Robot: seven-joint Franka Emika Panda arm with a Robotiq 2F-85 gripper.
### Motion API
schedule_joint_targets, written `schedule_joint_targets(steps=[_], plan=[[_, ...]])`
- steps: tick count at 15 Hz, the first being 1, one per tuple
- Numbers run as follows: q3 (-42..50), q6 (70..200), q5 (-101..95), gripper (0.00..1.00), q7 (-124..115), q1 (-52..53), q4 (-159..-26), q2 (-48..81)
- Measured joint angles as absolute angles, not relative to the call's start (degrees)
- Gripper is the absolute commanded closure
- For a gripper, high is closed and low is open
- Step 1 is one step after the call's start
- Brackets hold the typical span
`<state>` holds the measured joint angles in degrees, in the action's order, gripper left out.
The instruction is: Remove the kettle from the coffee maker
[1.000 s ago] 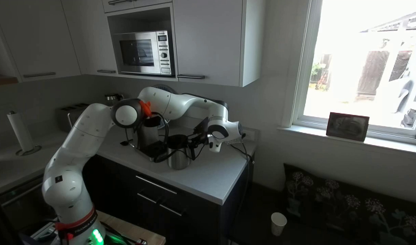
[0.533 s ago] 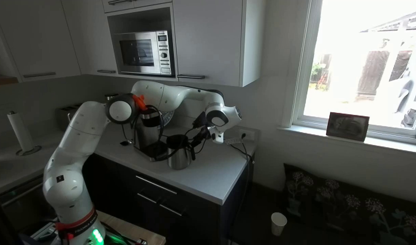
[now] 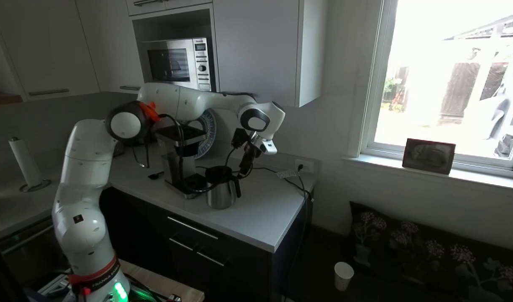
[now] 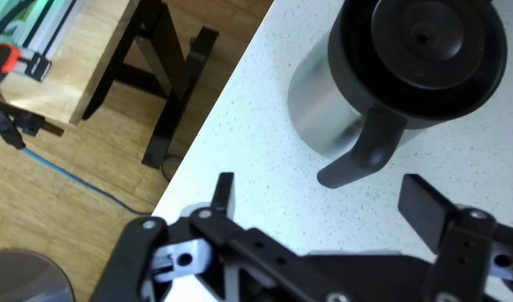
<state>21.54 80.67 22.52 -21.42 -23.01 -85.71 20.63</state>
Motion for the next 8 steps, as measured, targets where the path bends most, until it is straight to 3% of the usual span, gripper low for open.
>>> schedule_joint_targets(steps=[8], plan=[[21.06, 98.45, 20.13, 0.0, -13.13, -21.73, -102.17, 3.14]])
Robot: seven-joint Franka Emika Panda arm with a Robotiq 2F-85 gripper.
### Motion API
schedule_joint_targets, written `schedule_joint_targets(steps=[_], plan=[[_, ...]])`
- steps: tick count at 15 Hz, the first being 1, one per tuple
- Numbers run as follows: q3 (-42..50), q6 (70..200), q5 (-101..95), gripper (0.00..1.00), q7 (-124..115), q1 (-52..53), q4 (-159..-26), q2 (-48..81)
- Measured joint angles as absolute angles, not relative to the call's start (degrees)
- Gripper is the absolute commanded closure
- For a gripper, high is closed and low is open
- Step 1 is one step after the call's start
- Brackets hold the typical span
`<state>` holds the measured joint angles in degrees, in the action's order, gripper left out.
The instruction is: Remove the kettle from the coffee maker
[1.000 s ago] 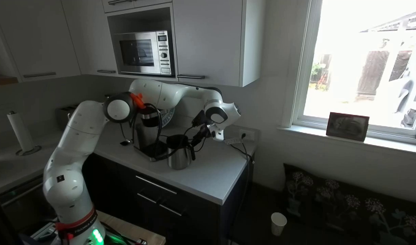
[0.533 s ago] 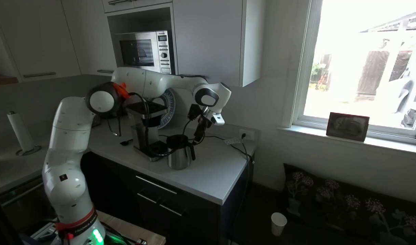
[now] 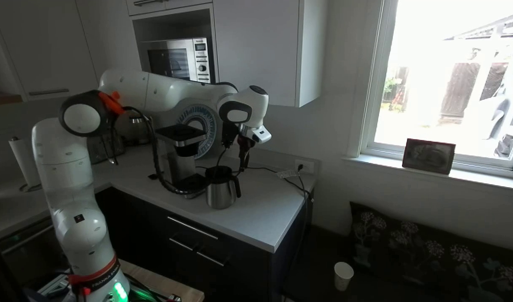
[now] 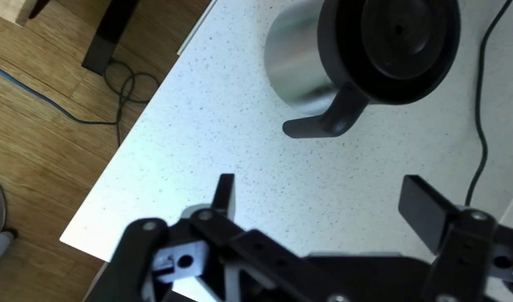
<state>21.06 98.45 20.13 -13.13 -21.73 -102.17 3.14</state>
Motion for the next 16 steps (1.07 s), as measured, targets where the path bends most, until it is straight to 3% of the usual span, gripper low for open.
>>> schedule_joint_targets(steps=[10, 16], plan=[[16.47, 101.91, 12.47, 0.0, -13.35, -20.11, -114.09, -18.6], [15.12, 101.9, 12.47, 0.0, -13.36, -19.56, -117.36, -24.16]])
